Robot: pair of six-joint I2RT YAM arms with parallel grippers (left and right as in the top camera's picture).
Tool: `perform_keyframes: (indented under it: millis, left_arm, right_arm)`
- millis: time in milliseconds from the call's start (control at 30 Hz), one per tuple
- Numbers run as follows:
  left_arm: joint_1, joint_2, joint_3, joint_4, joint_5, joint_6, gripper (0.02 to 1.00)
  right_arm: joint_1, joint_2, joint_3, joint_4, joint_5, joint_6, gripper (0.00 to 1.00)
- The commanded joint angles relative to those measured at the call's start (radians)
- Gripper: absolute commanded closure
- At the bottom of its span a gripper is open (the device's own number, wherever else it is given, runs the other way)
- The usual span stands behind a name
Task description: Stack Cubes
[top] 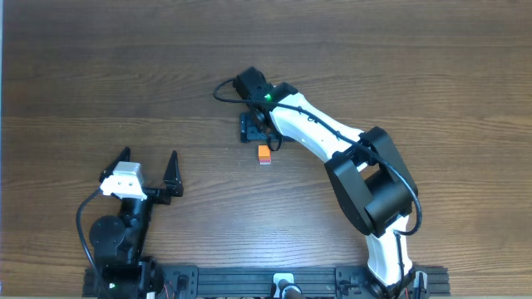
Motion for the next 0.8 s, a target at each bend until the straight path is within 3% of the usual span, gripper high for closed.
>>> perform_keyframes:
  millis: [33,800]
  left_arm:
    - [0.005,-0.007,-0.008,0.0,-0.002,0.012,0.02]
    - [0.005,-0.007,-0.008,0.0,-0.002,0.012,0.018]
  right_arm:
    - [-0.003,0.011,-0.003,0.018,0.027,-0.053,0.165]
    - [0.014,0.032,0.0,0.002,0.071,-0.089,0.244]
